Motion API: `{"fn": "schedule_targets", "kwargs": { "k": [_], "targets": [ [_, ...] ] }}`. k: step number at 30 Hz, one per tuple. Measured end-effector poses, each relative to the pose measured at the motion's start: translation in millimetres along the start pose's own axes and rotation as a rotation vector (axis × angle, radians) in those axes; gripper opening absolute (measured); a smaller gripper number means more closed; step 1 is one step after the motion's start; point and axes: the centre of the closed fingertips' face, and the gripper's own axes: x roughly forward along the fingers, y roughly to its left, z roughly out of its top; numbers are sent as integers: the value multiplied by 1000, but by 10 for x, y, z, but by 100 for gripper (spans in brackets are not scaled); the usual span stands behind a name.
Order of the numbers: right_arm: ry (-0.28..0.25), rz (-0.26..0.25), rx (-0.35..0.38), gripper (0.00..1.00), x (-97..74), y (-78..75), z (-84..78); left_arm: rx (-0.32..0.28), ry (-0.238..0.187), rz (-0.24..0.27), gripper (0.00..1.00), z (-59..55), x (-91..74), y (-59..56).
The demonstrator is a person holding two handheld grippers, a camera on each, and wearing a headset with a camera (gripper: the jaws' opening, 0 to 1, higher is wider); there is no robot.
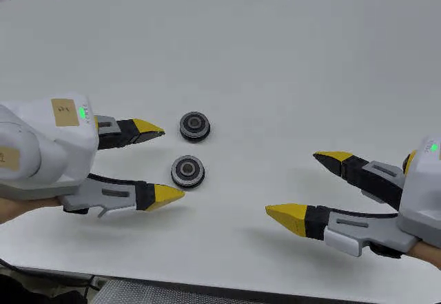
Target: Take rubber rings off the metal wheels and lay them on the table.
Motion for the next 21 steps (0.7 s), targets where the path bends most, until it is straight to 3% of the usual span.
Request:
{"fn": "schedule_targets", "kwargs": {
  "k": [15, 21],
  "targets": [
    [-20, 23, 8, 71, 45, 55, 64, 19, -11, -39, 31, 60, 131, -29],
    [-12, 21, 14, 71, 38, 43, 9, 3, -9, -67, 29, 60, 158, -80]
  ]
}}
